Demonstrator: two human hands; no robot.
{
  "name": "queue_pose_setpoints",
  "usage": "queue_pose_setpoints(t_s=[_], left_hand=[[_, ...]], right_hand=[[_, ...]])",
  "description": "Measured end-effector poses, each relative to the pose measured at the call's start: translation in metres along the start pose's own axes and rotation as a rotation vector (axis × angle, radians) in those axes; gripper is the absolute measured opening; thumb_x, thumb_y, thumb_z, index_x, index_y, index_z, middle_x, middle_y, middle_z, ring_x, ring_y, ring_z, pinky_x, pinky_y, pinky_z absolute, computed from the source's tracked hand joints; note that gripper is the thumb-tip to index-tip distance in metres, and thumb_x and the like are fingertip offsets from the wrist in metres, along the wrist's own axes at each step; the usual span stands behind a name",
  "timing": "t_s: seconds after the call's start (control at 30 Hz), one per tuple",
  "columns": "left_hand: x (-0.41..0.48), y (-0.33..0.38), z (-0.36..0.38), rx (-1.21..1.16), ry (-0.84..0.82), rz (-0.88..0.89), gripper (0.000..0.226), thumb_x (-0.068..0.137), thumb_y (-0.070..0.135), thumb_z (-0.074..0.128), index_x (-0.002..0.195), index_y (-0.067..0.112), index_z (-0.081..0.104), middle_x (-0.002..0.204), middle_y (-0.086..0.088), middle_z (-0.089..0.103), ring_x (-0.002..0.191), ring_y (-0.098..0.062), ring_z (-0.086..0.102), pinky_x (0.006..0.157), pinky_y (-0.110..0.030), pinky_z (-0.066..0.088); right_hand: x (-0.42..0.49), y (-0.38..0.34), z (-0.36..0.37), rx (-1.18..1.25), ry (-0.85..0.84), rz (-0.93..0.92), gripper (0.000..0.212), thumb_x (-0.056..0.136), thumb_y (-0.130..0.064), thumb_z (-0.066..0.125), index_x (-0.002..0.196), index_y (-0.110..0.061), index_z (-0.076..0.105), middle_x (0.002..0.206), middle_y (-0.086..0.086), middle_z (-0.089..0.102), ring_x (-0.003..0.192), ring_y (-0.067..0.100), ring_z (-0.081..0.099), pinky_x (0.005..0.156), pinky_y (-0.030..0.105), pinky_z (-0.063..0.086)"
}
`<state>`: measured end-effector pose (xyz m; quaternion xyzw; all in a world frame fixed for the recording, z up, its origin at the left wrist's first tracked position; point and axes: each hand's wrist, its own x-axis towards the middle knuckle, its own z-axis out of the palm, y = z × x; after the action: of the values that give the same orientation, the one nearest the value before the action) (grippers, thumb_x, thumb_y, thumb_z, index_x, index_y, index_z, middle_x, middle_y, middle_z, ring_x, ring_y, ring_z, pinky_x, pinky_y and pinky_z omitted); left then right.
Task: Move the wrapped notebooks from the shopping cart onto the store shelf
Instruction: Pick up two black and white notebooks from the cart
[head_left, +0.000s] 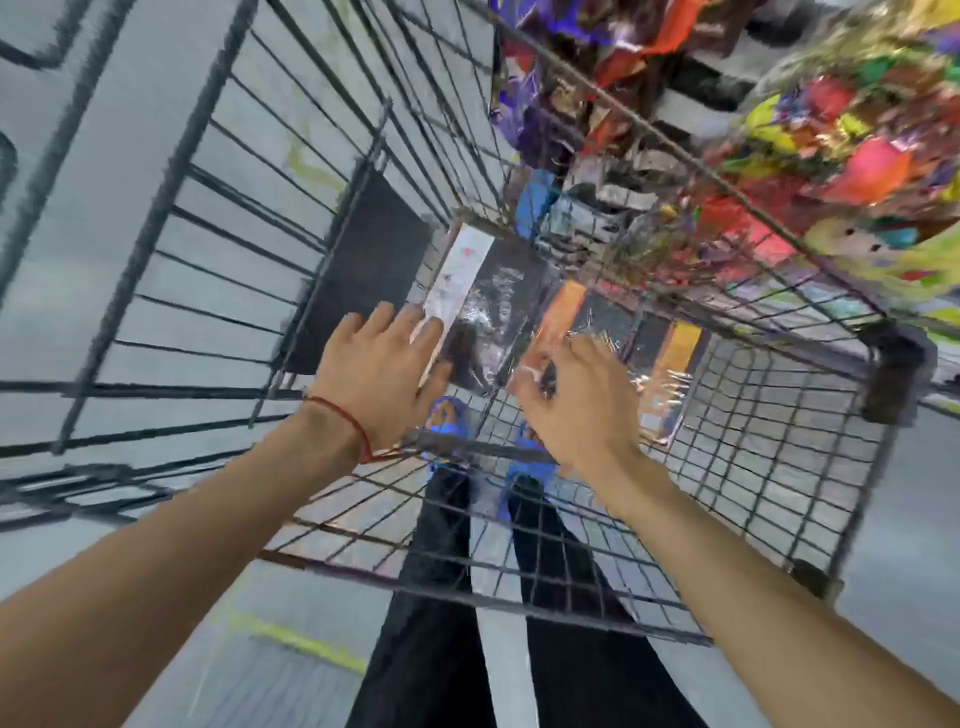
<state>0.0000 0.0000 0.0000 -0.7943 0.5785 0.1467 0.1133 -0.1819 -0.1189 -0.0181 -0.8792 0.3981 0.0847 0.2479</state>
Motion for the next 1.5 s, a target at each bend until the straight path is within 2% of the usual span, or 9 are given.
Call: queue_pose_setpoints(t_s=[0.13,0.3,0.37,0.5,0.63,0.97,1.23,1.37,1.5], left_hand=[[0.015,-0.017,0.031,-0.017,-0.038,0.028,0.045,0.093,0.048,0.038,0.122,0.016,0.053,0.123,-0.007,0.057,0.104,-0.031,0.053,0.081,-0.045,0.045],[0.024,-0.028,0.053,-0.08,-0.05,0.078,0.047,0.092,0.047,0.033,0.122,0.017,0.054,0.121,-0.004,0.057,0.104,-0.029,0.053,0.08,-0.045,0.047],[0.025,-0.028,0.06,-0.101,-0.051,0.088,0.044,0.093,0.045,0.037,0.122,0.017,0.055,0.12,-0.003,0.057,0.103,-0.028,0.053,0.08,-0.044,0.047],[0.027,-0.031,0.066,-0.135,-0.053,0.082,0.041,0.093,0.045,0.041,0.122,0.018,0.055,0.118,-0.002,0.057,0.103,-0.027,0.053,0.079,-0.043,0.047],[0.028,-0.035,0.069,-0.187,-0.061,0.067,0.039,0.094,0.044,0.042,0.122,0.019,0.054,0.118,0.0,0.056,0.104,-0.025,0.053,0.08,-0.042,0.049],[0.029,-0.04,0.078,-0.205,-0.084,0.032,0.04,0.094,0.044,0.042,0.124,0.019,0.053,0.117,0.0,0.055,0.103,-0.026,0.055,0.079,-0.042,0.049],[0.026,-0.037,0.079,-0.198,-0.102,0.035,0.039,0.094,0.043,0.044,0.122,0.019,0.055,0.114,-0.001,0.058,0.099,-0.026,0.056,0.075,-0.042,0.052],[0.024,-0.038,0.075,-0.192,-0.102,0.027,0.037,0.094,0.042,0.047,0.121,0.019,0.055,0.113,-0.001,0.058,0.098,-0.026,0.056,0.075,-0.041,0.052],[0.026,-0.034,0.074,-0.202,-0.123,0.024,0.033,0.094,0.038,0.05,0.121,0.02,0.055,0.111,0.0,0.057,0.1,-0.025,0.056,0.074,-0.042,0.052]], right_hand=[[0.035,0.005,0.047,0.167,-0.085,0.144,0.041,0.096,-0.042,0.058,0.126,-0.014,0.059,0.126,0.006,0.059,0.118,0.028,0.054,0.096,0.037,0.047],[0.081,0.002,0.091,0.617,-0.167,0.477,0.02,0.091,-0.03,0.072,0.098,-0.021,0.056,0.089,-0.008,0.062,0.074,0.005,0.059,0.065,0.015,0.046],[0.092,0.0,0.103,0.734,-0.152,0.544,0.021,0.089,-0.024,0.075,0.09,-0.021,0.055,0.084,-0.009,0.063,0.071,0.001,0.059,0.061,0.014,0.044],[0.103,-0.01,0.117,0.815,-0.104,0.651,0.034,0.077,-0.027,0.082,0.102,-0.01,0.064,0.098,0.007,0.073,0.084,0.02,0.071,0.069,0.031,0.059],[0.107,-0.006,0.119,0.914,-0.073,0.733,0.029,0.083,-0.014,0.08,0.106,-0.006,0.065,0.083,-0.002,0.069,0.064,0.004,0.063,0.046,0.008,0.042],[0.104,-0.01,0.119,1.105,-0.094,0.746,0.024,0.082,-0.018,0.082,0.102,-0.02,0.07,0.094,-0.01,0.074,0.087,0.005,0.068,0.073,0.016,0.05],[0.104,-0.024,0.122,1.12,-0.097,0.713,0.082,0.077,-0.04,0.084,0.137,-0.014,0.034,0.134,0.003,0.056,0.122,0.022,0.054,0.106,0.037,0.044],[0.1,-0.018,0.121,1.084,-0.132,0.669,0.094,0.065,-0.057,0.082,0.144,-0.023,0.045,0.144,0.003,0.055,0.135,0.027,0.05,0.114,0.05,0.041],[0.076,-0.008,0.082,0.997,-0.119,0.674,0.079,0.095,-0.033,0.067,0.158,-0.018,0.022,0.161,0.002,0.033,0.147,0.024,0.034,0.122,0.045,0.028]])
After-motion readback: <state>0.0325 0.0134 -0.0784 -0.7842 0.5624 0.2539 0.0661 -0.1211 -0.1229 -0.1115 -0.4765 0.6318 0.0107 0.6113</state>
